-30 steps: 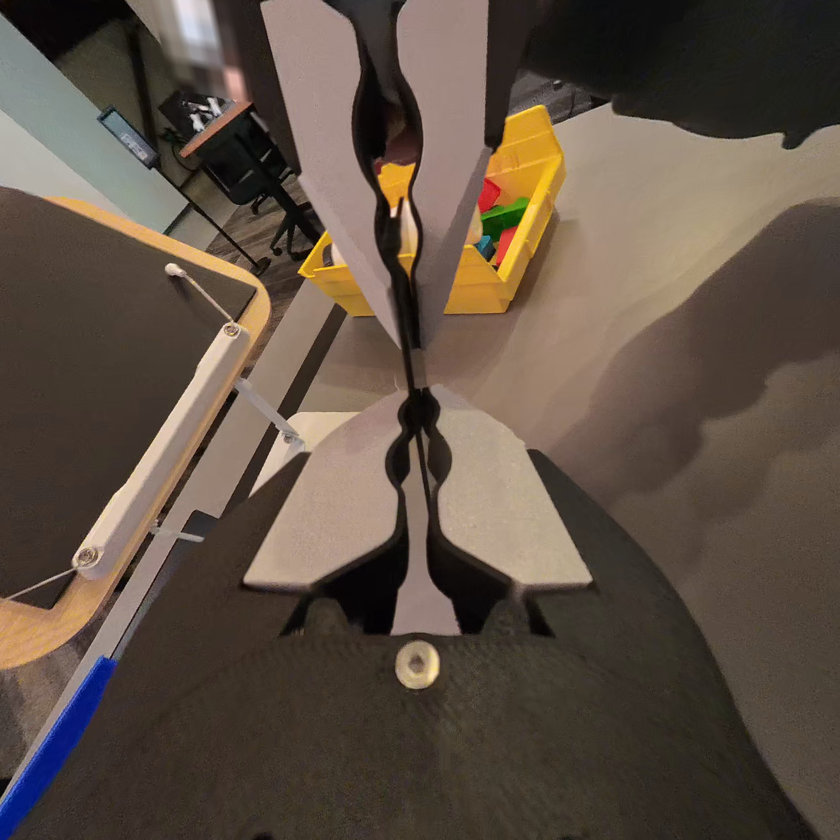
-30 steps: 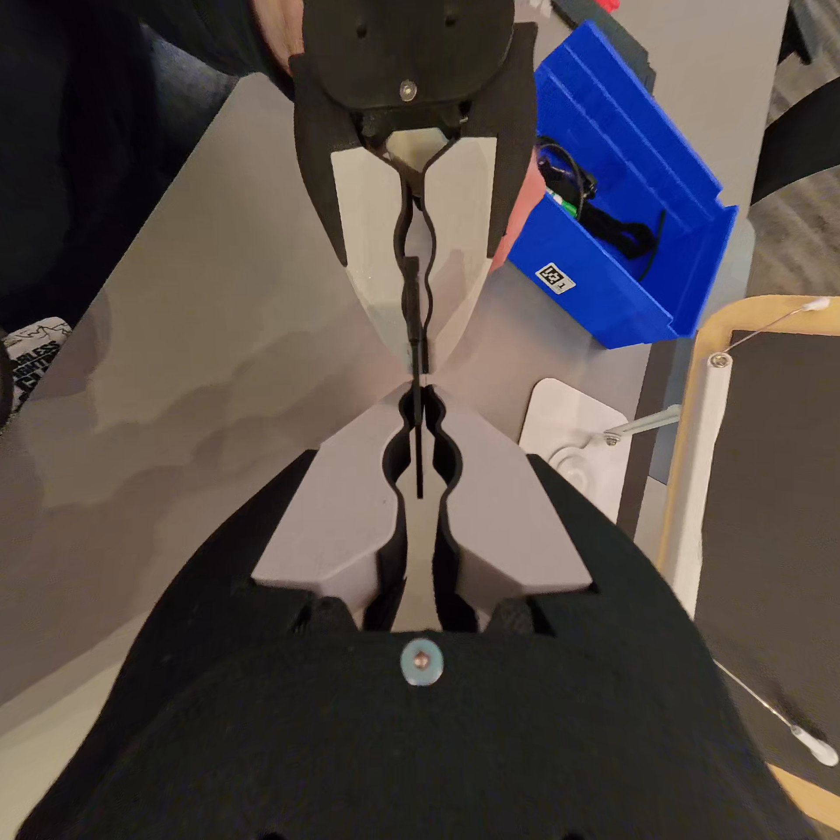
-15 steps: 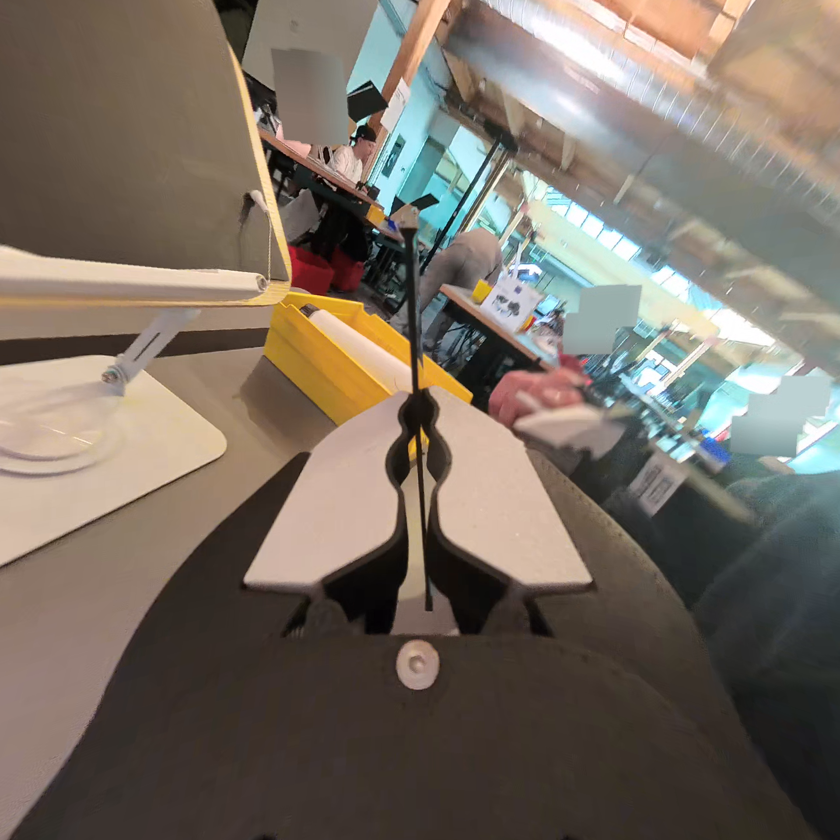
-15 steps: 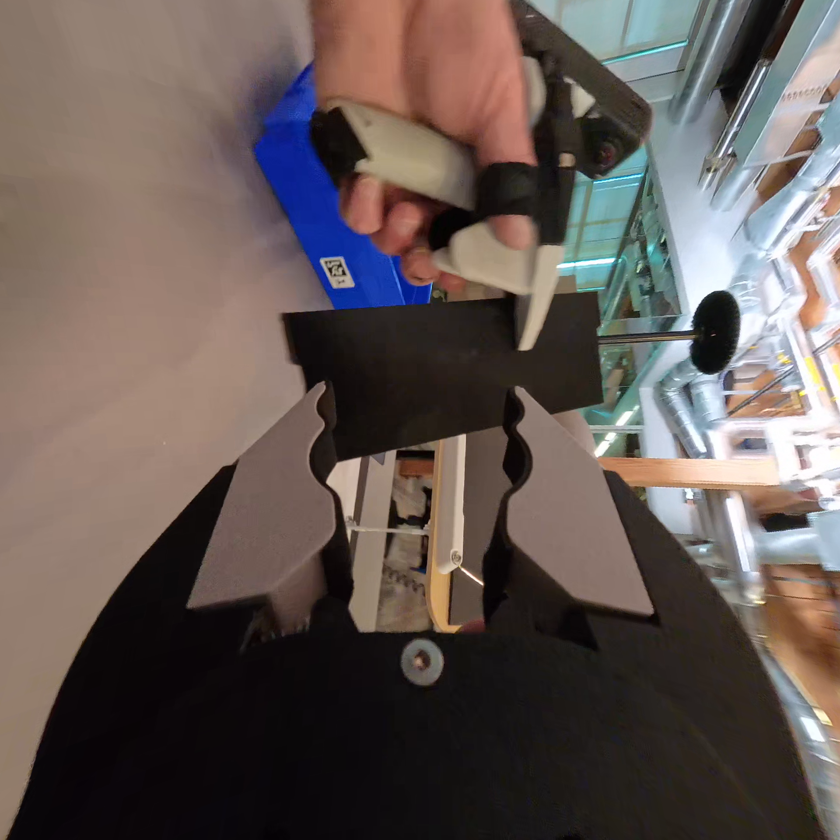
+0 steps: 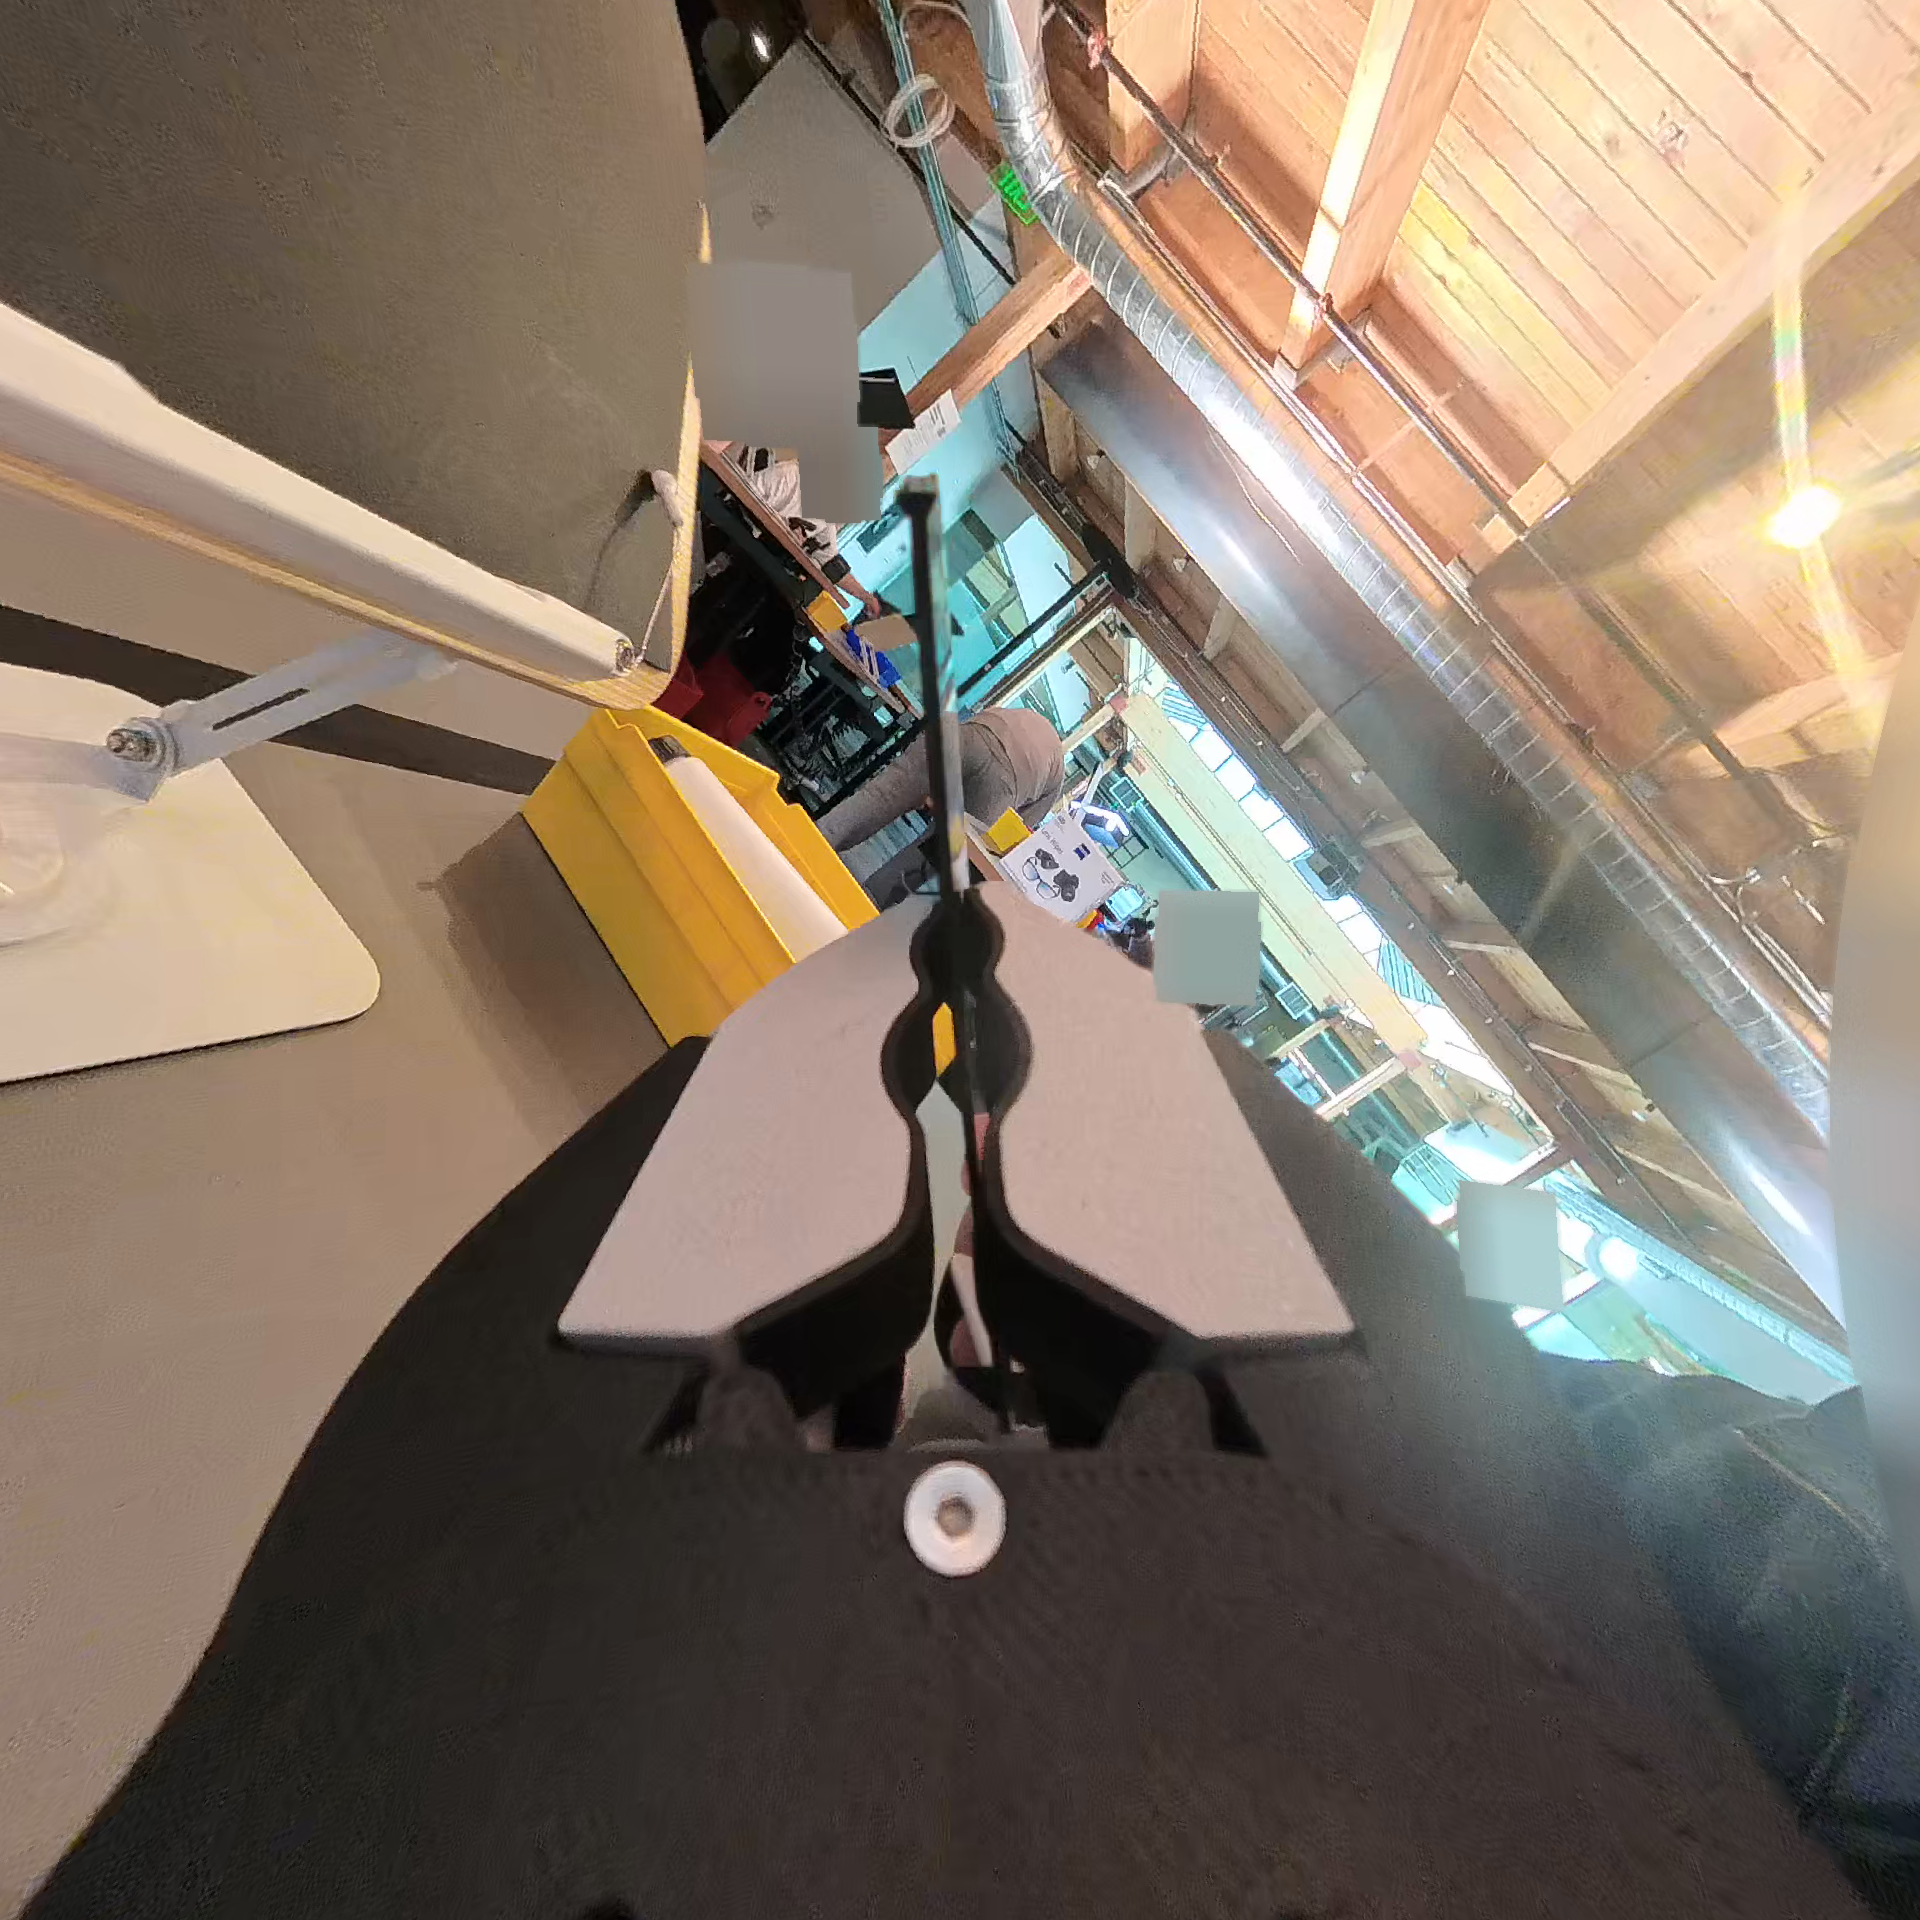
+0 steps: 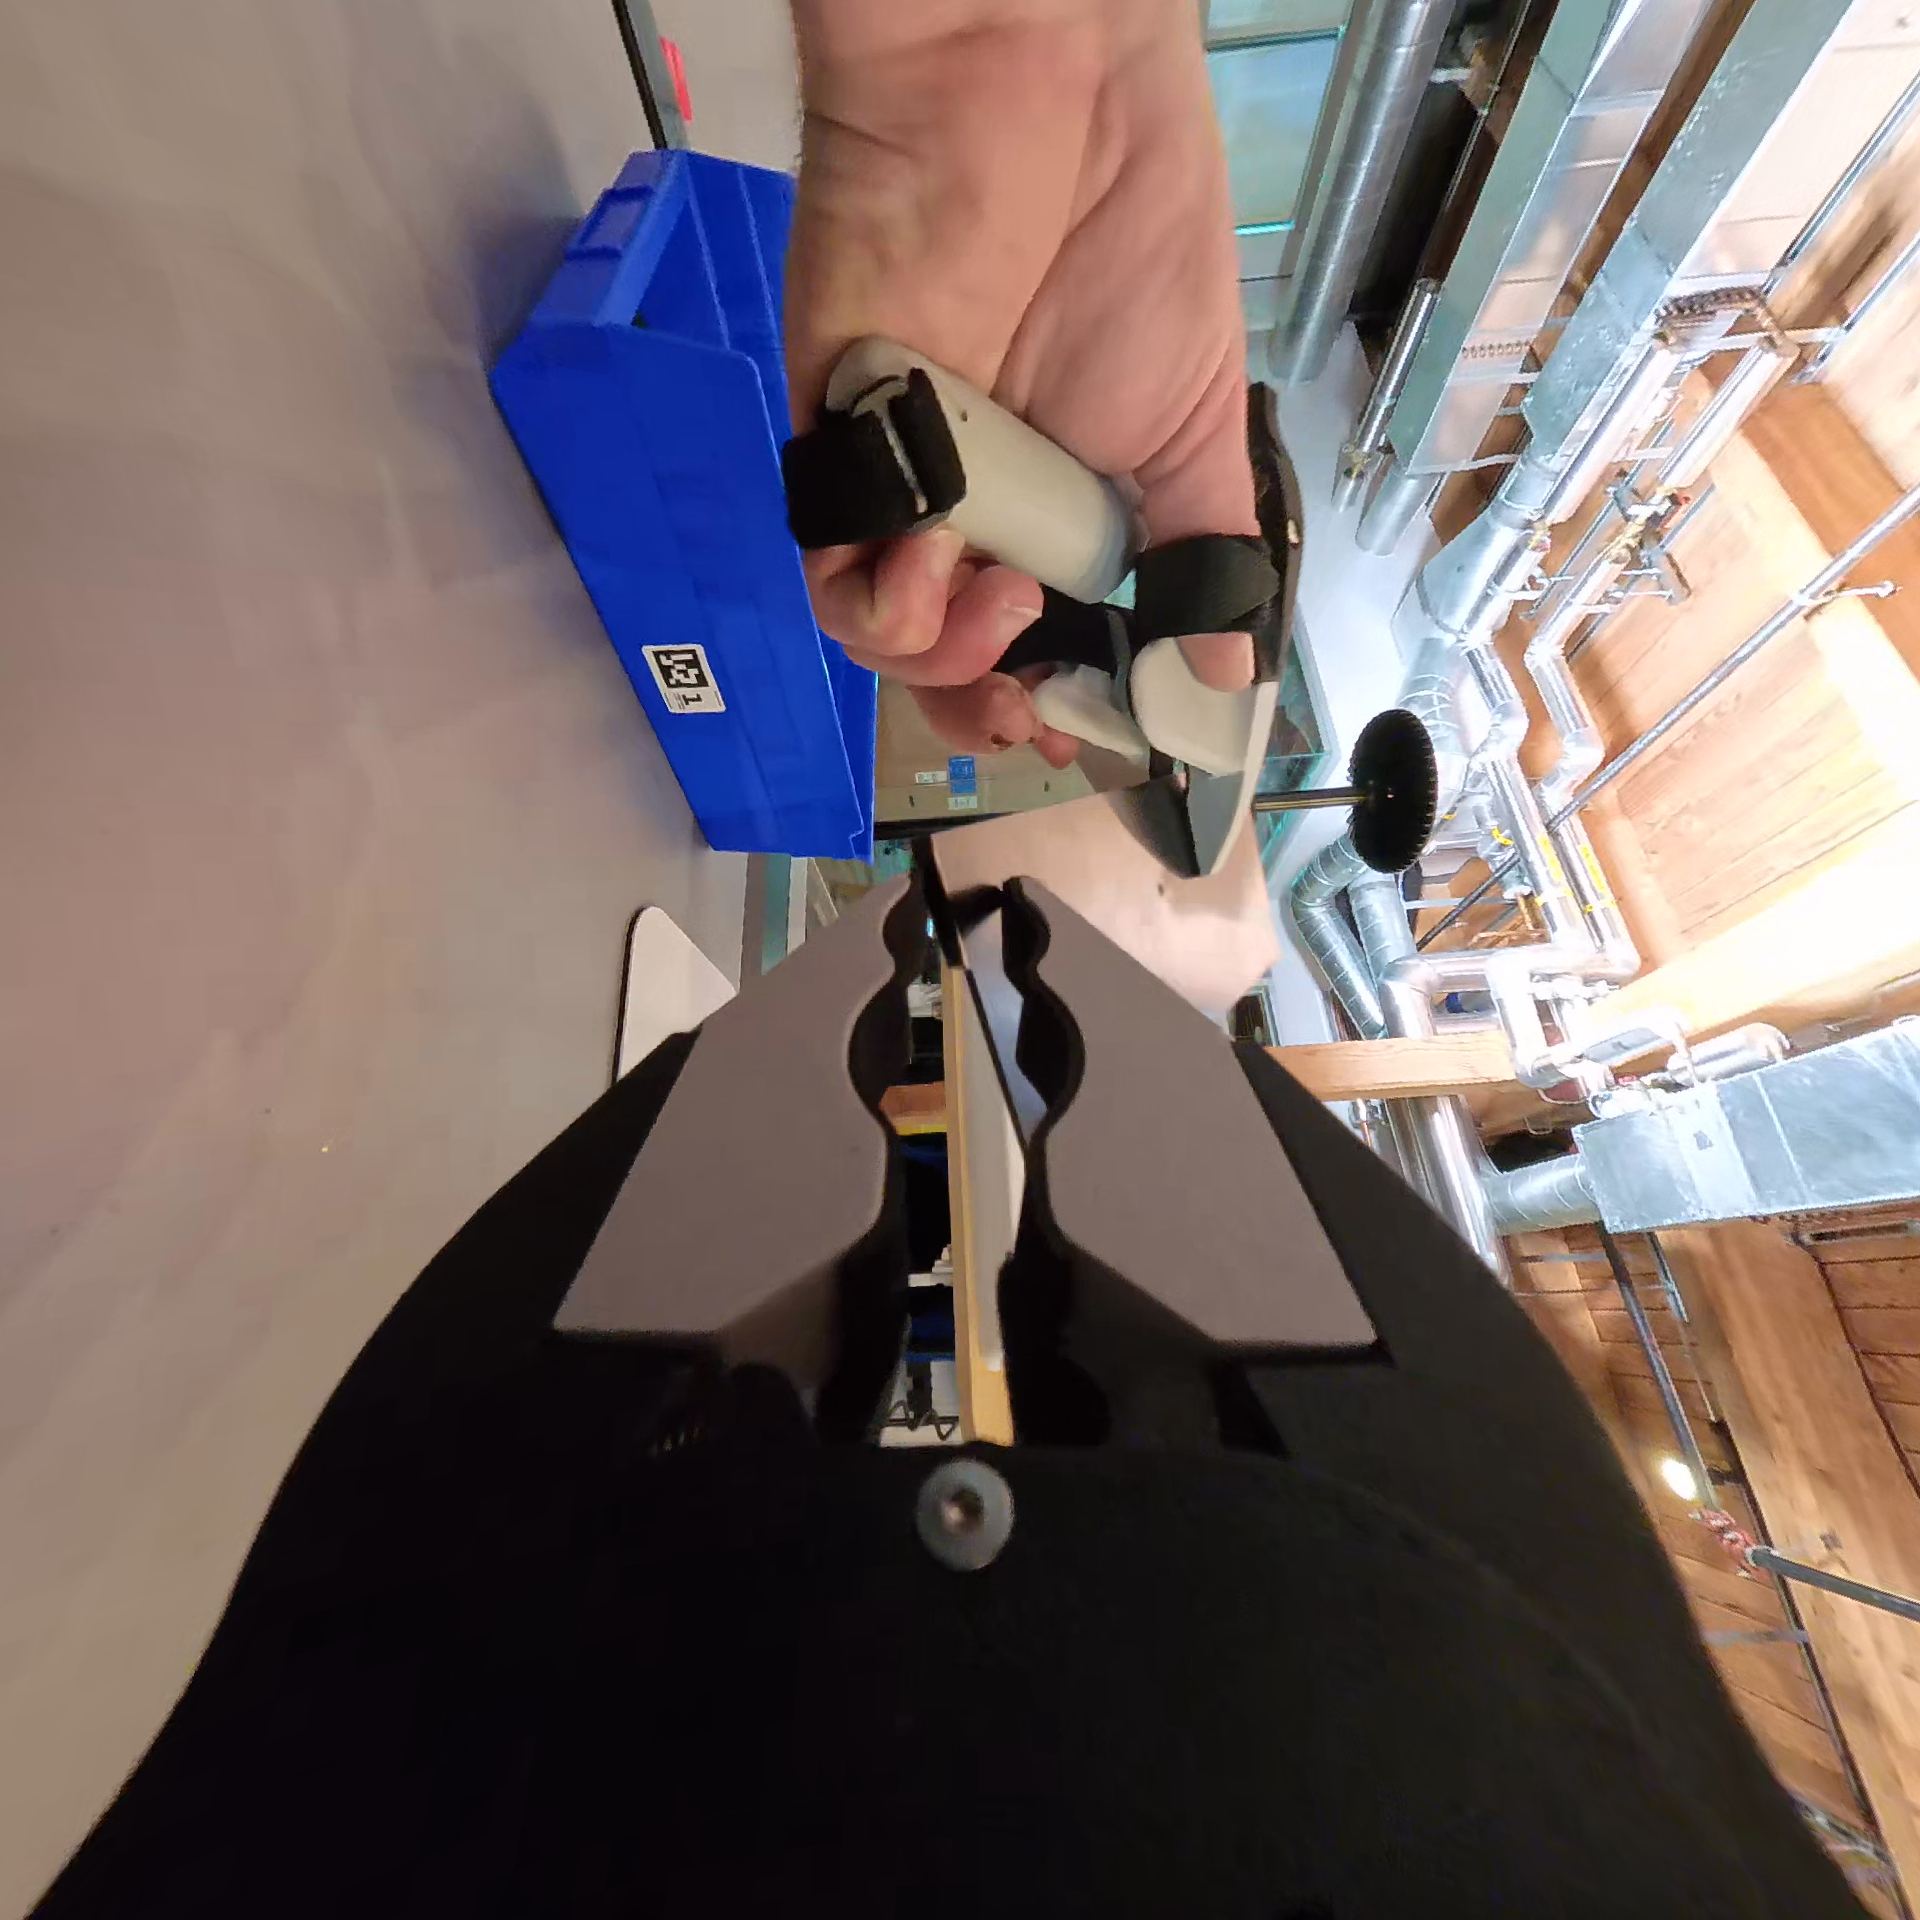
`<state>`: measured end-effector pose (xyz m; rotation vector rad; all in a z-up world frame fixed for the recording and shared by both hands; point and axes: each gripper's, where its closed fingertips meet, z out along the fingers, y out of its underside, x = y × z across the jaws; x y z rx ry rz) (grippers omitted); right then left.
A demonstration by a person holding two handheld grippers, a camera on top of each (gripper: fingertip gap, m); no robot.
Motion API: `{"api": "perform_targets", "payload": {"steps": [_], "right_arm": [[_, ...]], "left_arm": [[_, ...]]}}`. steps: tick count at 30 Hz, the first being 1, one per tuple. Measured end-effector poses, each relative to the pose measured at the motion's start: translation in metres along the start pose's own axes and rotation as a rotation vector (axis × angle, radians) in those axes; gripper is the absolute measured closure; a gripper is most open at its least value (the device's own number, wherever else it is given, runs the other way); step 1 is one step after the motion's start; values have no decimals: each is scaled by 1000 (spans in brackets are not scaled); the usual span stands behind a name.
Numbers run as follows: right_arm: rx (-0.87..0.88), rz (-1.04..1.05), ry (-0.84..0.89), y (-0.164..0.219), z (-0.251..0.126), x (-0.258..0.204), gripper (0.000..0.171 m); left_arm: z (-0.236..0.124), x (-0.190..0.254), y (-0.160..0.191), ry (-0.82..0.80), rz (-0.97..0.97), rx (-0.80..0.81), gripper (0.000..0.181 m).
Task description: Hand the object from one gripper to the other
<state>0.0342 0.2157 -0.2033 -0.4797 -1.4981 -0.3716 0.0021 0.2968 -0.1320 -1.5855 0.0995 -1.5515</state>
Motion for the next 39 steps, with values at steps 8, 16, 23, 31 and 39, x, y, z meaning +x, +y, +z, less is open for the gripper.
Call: {"api": "perform_targets", "payload": {"steps": [8, 16, 23, 31, 39], "right_arm": [[-12, -95, 34, 1, 2, 7, 161], [17, -171, 84, -9, 7, 9, 144], [2, -190, 37, -2, 9, -11, 137], [19, -166, 43, -3, 13, -10, 164], [36, 146, -59, 12, 4, 18, 171]], "left_arm": [[-13, -12, -5, 3, -105, 74, 181], [-23, -22, -3, -19, -202, 134, 181], [-27, -26, -4, -39, -243, 160, 181], [-17, -27, 8, -45, -259, 147, 180], [-20, -43, 22, -167, -38, 43, 143]]}}
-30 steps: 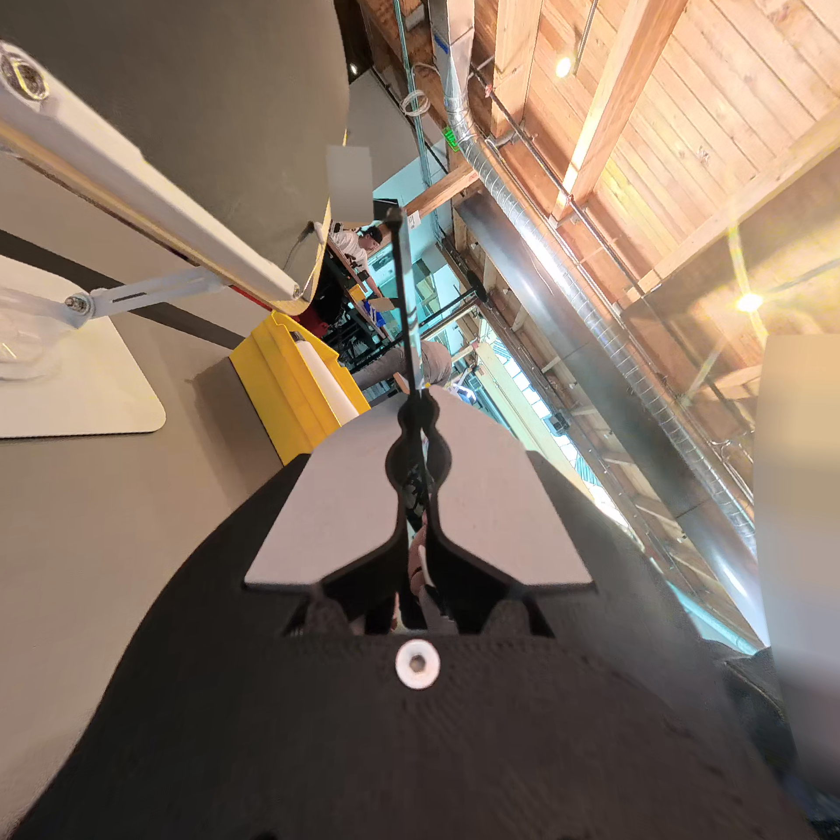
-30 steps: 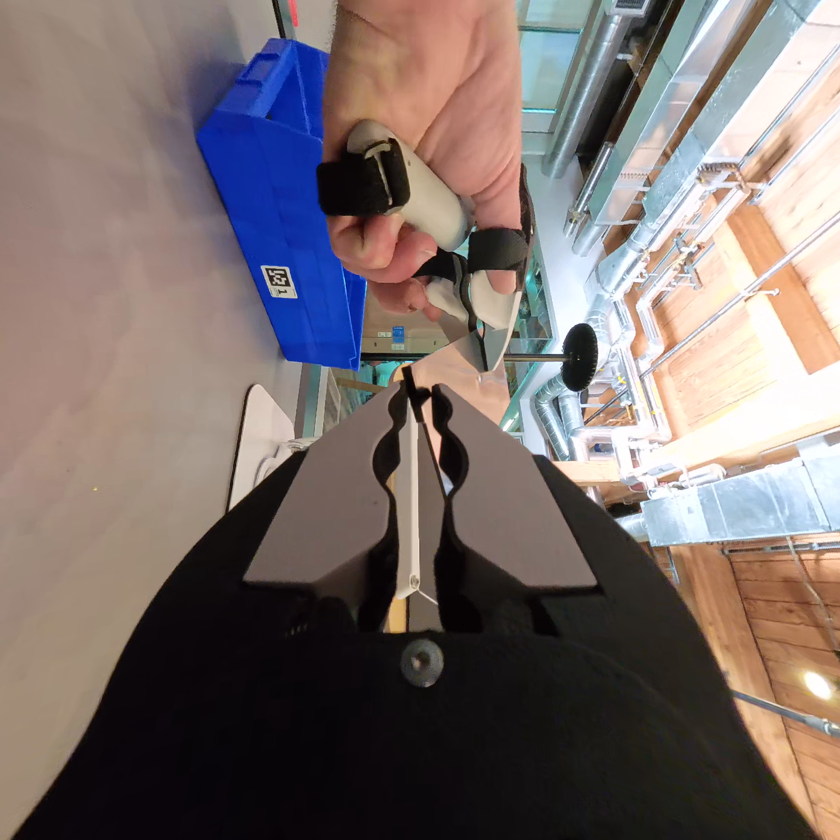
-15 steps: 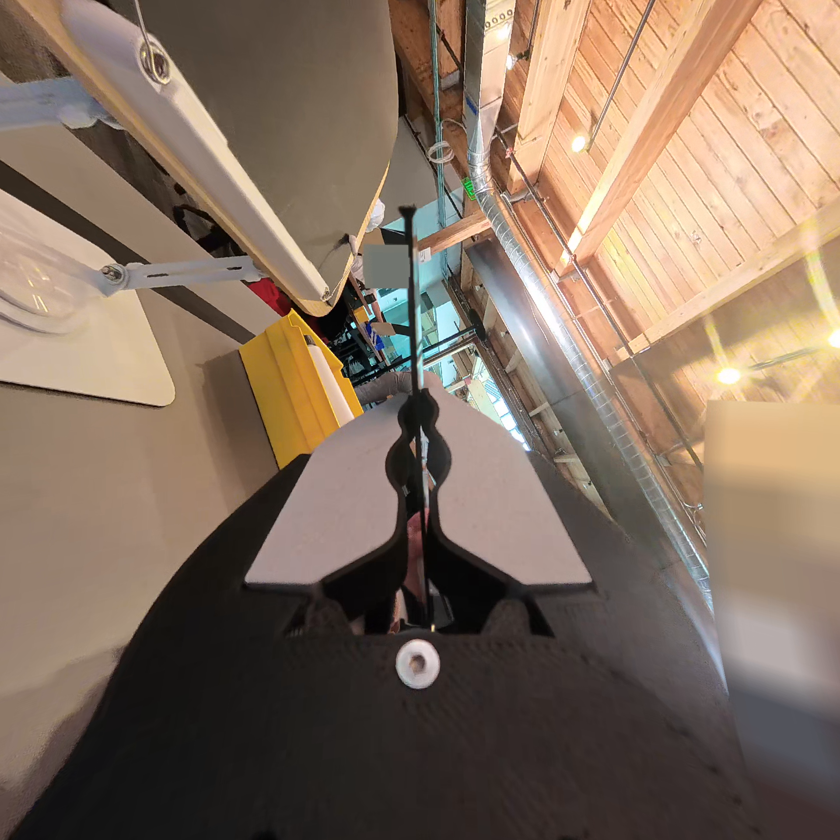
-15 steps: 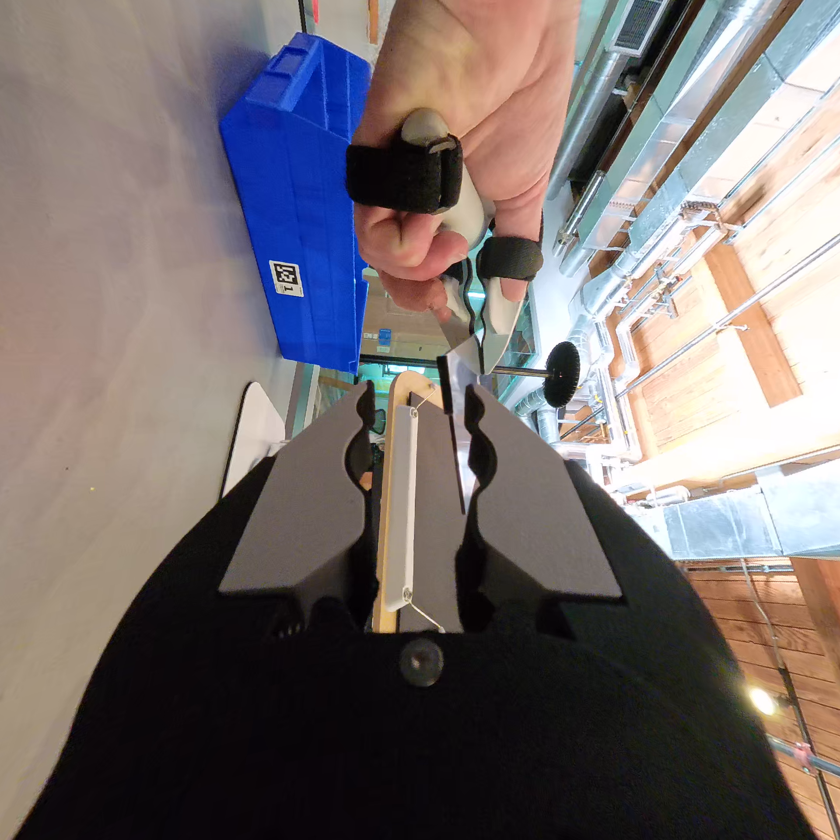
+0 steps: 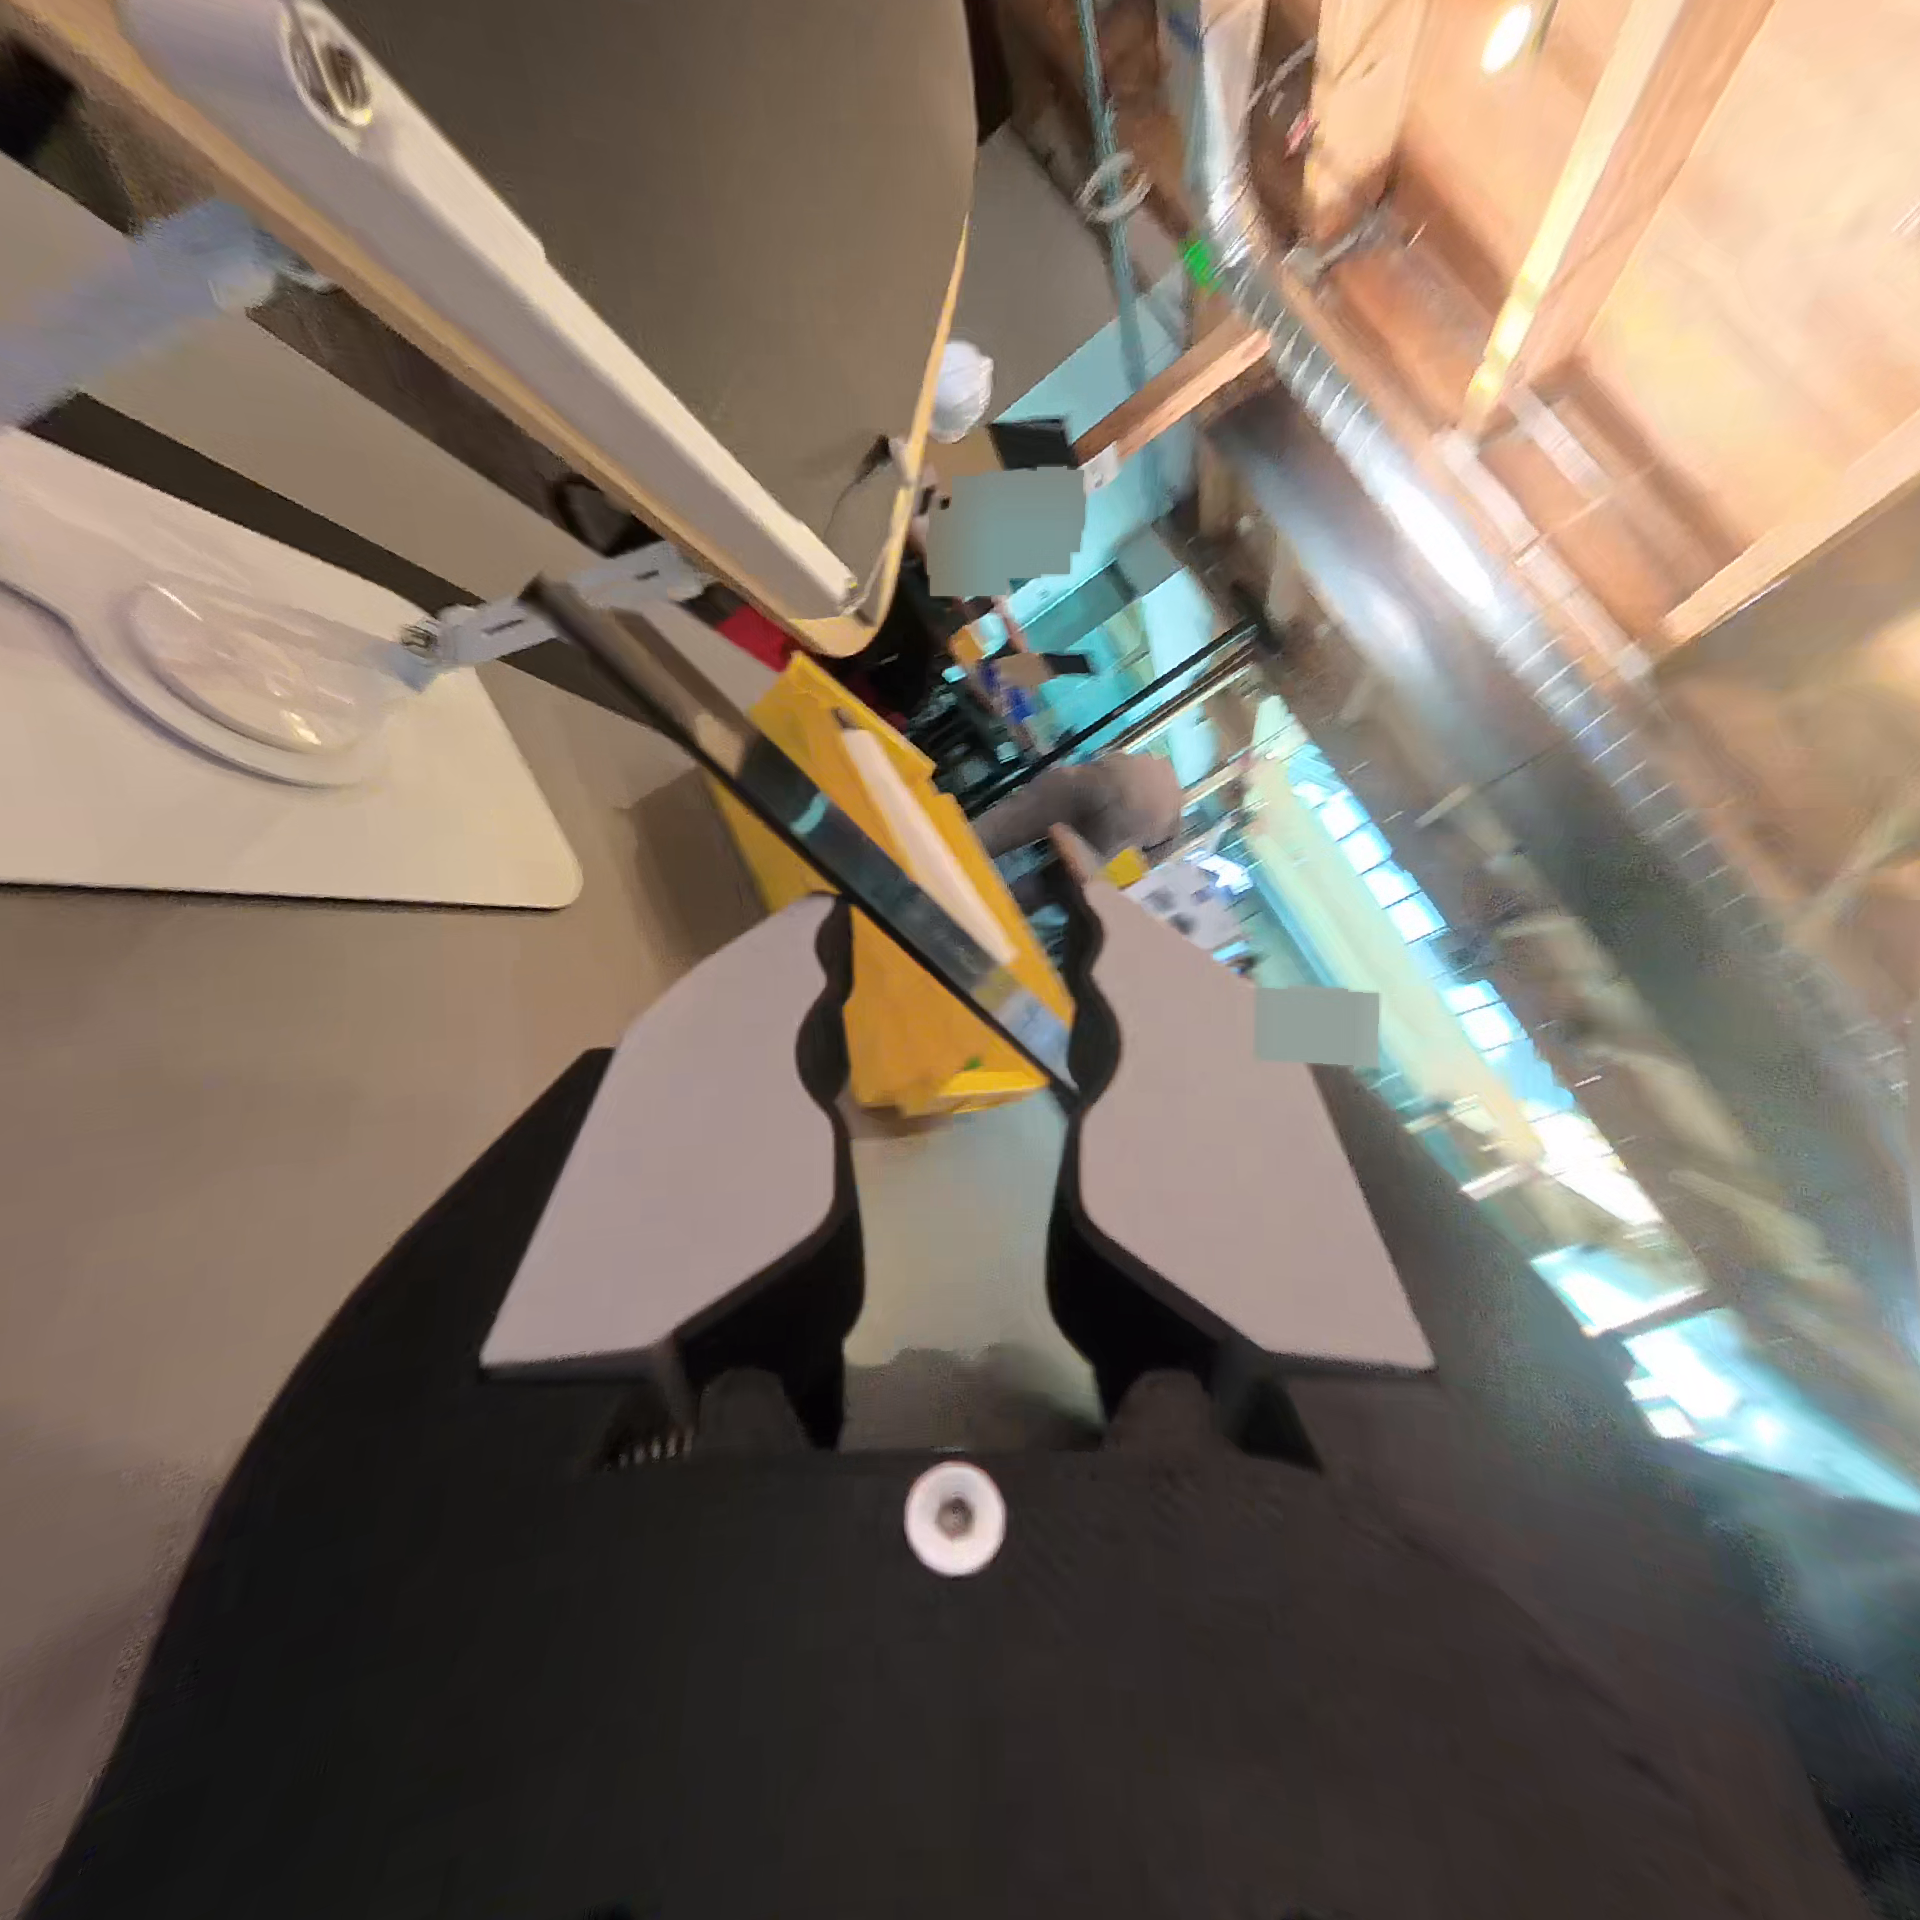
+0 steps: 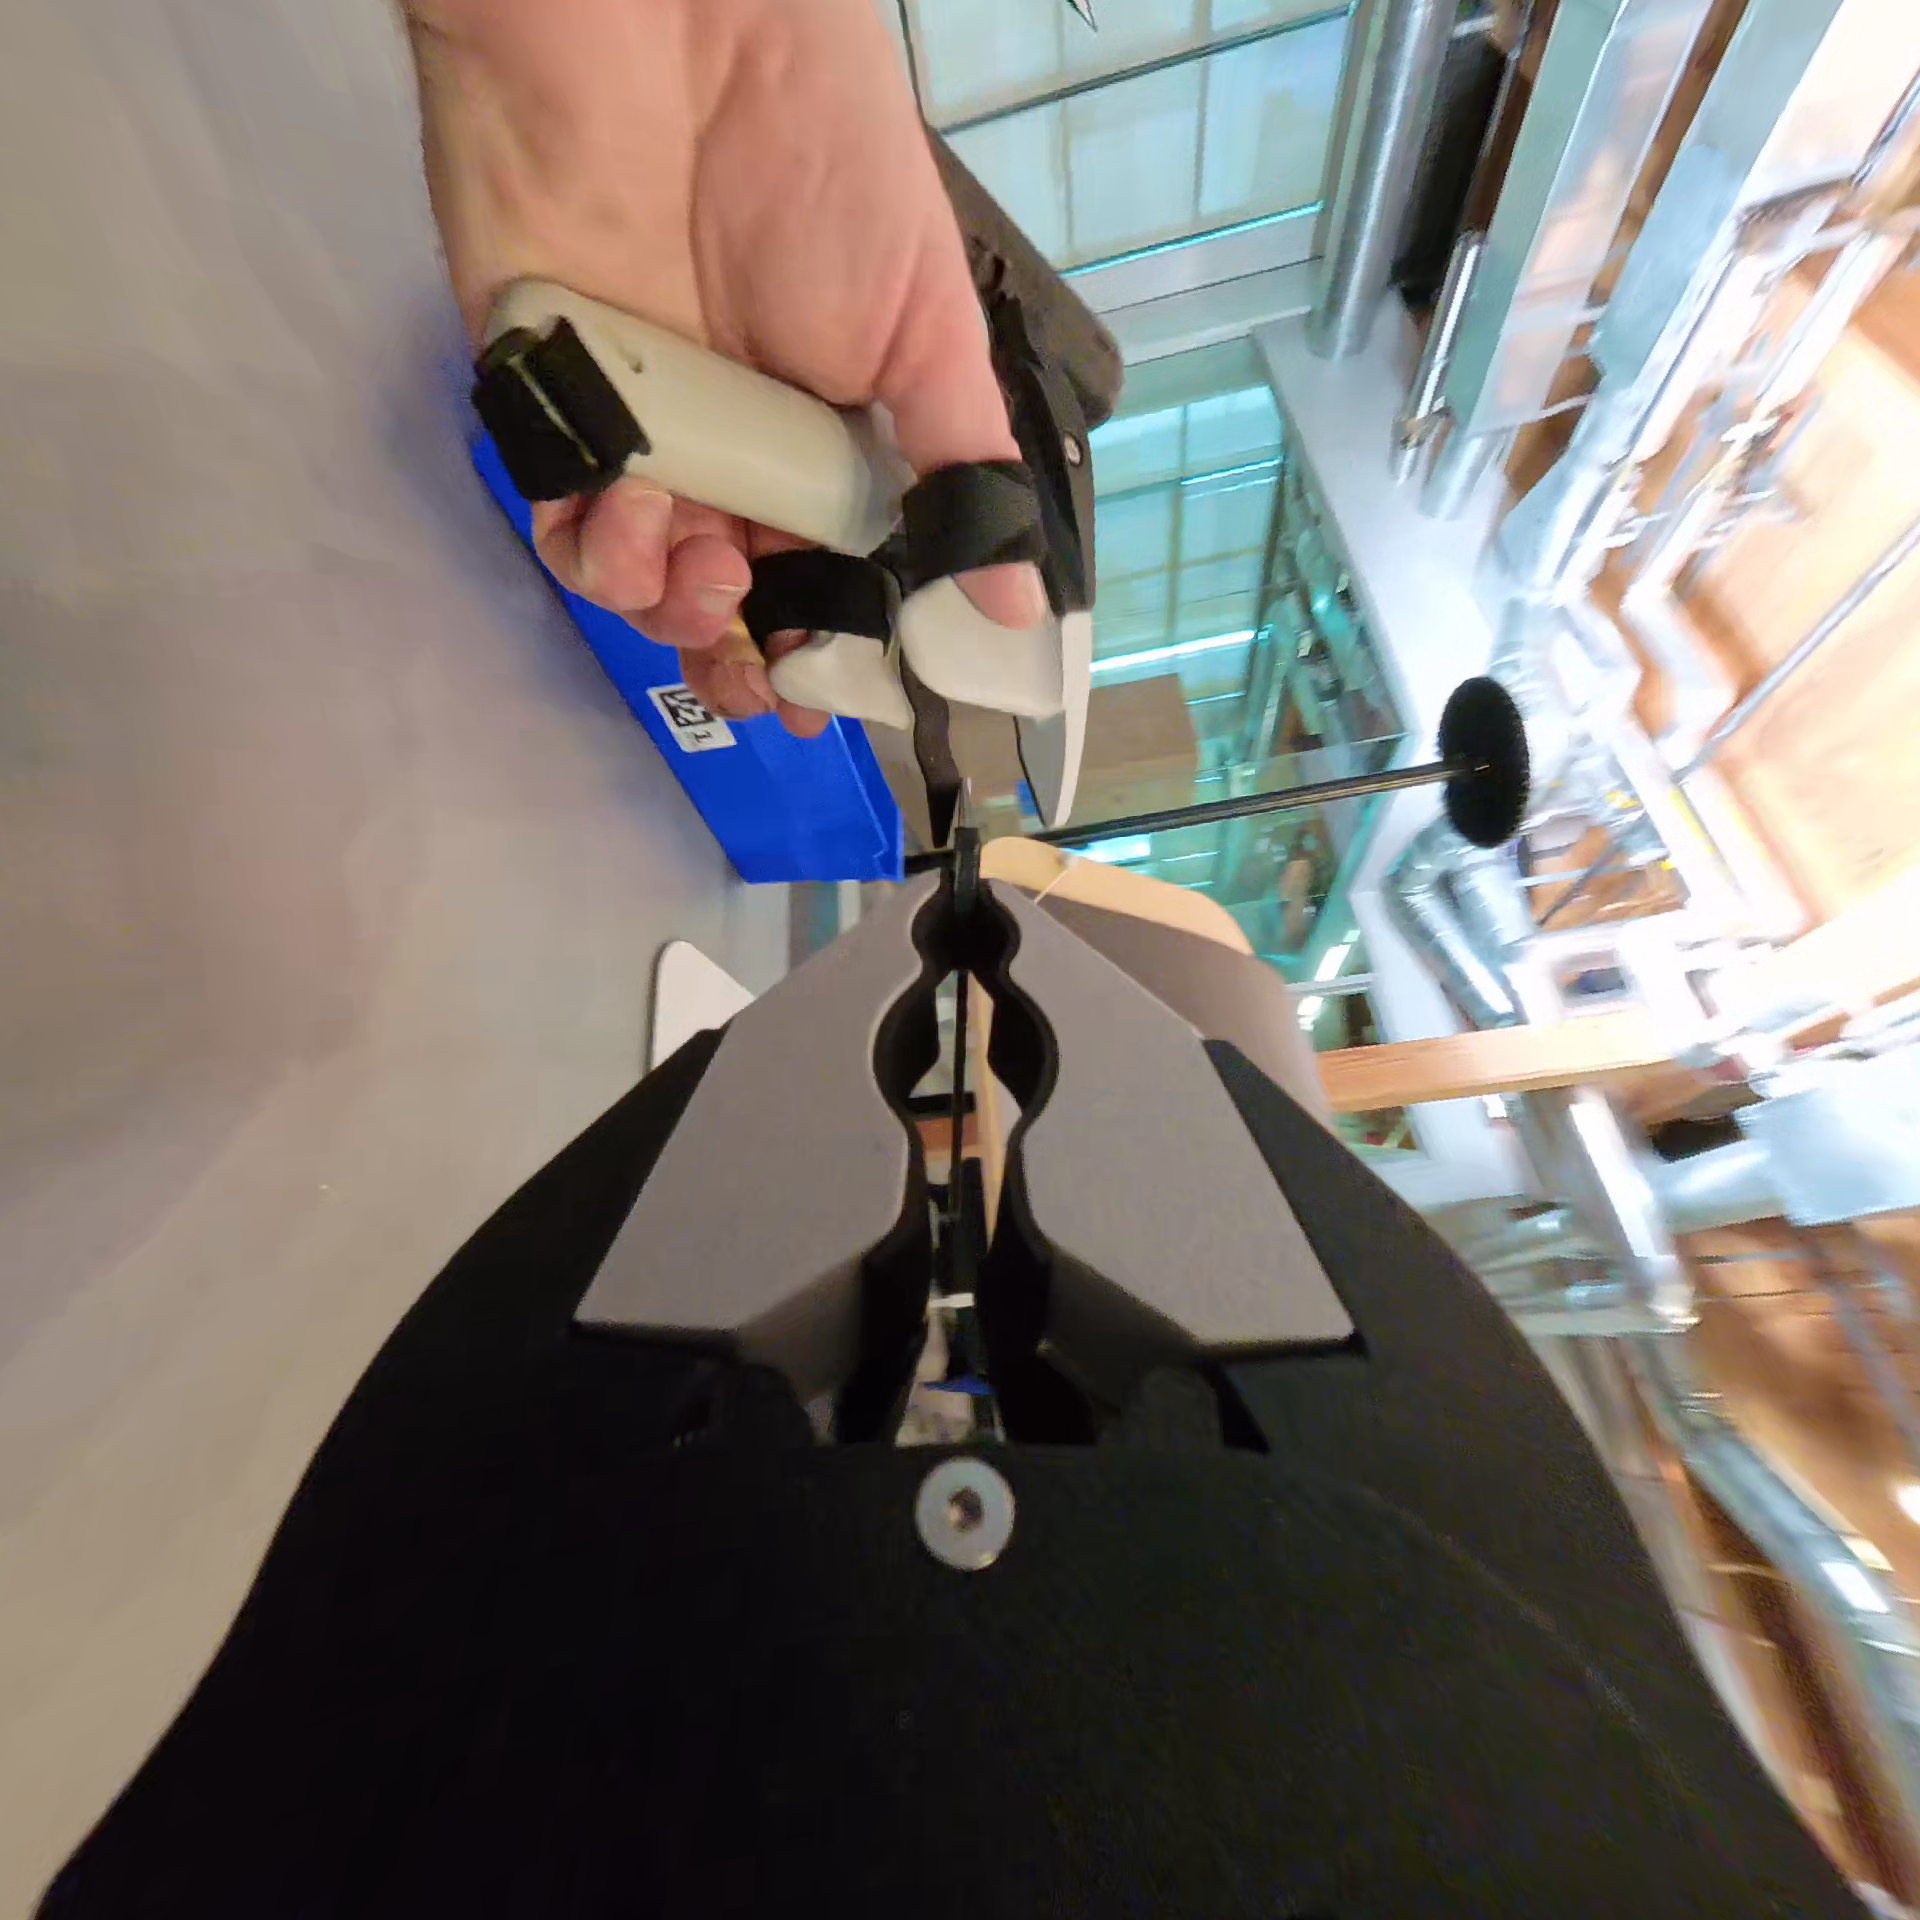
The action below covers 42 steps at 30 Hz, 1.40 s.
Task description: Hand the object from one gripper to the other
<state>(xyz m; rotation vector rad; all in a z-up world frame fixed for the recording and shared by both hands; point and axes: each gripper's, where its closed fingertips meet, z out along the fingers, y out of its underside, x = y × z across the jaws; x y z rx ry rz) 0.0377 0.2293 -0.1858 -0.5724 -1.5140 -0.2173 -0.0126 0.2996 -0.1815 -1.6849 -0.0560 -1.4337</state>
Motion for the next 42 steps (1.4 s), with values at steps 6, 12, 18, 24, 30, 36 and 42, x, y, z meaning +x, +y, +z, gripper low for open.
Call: {"api": "perform_targets", "payload": {"steps": [6, 12, 18, 24, 30, 36, 42], "right_arm": [[86, 123, -249, 9, -12, -6, 171], [228, 106, -431, -14, -24, -13, 171], [323, 51, -528, -41, -33, -18, 171], [363, -9, -597, -55, -39, -28, 171], [359, -23, -628, -56, -43, -35, 171], [319, 2, -531, -53, -36, -21, 157], [259, 197, -325, -35, -28, 22, 107]], "left_arm": [[-20, 12, -2, -104, 352, -116, 118], [-10, 75, 30, 84, 951, -452, 89], [-9, 62, 108, 288, 1197, -1038, 66], [-20, 41, 144, 407, 1205, -1342, 76], [-24, 40, 161, 479, 1155, -1369, 87], [-16, 39, 152, 448, 1168, -1272, 87], [6, 68, 96, 410, 1001, -823, 88]]}}
